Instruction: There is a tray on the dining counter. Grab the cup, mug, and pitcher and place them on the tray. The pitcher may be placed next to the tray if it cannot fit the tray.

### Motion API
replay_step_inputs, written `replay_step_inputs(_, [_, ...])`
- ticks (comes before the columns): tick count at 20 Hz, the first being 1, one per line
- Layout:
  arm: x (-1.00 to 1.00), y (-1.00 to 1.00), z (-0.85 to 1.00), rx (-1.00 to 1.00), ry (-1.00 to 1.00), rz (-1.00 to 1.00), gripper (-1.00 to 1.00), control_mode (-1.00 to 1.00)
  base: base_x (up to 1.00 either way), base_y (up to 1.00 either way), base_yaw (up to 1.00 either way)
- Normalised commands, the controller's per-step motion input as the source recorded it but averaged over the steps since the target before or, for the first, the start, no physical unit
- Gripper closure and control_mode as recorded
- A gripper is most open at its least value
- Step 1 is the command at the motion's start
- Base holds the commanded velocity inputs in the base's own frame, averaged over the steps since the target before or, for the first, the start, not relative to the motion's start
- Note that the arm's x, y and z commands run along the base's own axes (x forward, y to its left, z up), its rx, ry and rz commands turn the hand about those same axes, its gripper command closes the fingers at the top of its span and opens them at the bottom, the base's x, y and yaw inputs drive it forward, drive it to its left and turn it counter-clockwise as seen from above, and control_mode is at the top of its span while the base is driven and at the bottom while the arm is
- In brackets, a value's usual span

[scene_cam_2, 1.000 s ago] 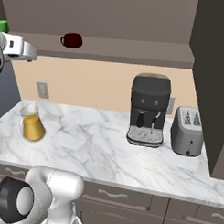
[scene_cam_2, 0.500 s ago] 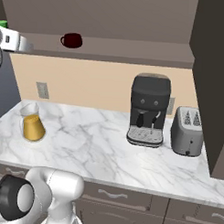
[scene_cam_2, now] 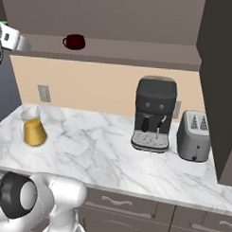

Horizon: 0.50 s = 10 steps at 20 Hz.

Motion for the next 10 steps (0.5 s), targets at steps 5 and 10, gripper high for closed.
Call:
replay_step_inputs(5, [0.09, 0.12, 0.07, 0.17, 0.06, 0.0, -1.0, -1.0, 0.0, 0.0, 0.0])
replay_step_inputs(10, [0.05, 0.07, 0.0, 0.12, 0.0, 0.0, -1.0, -1.0, 0.0, 0.0, 0.0])
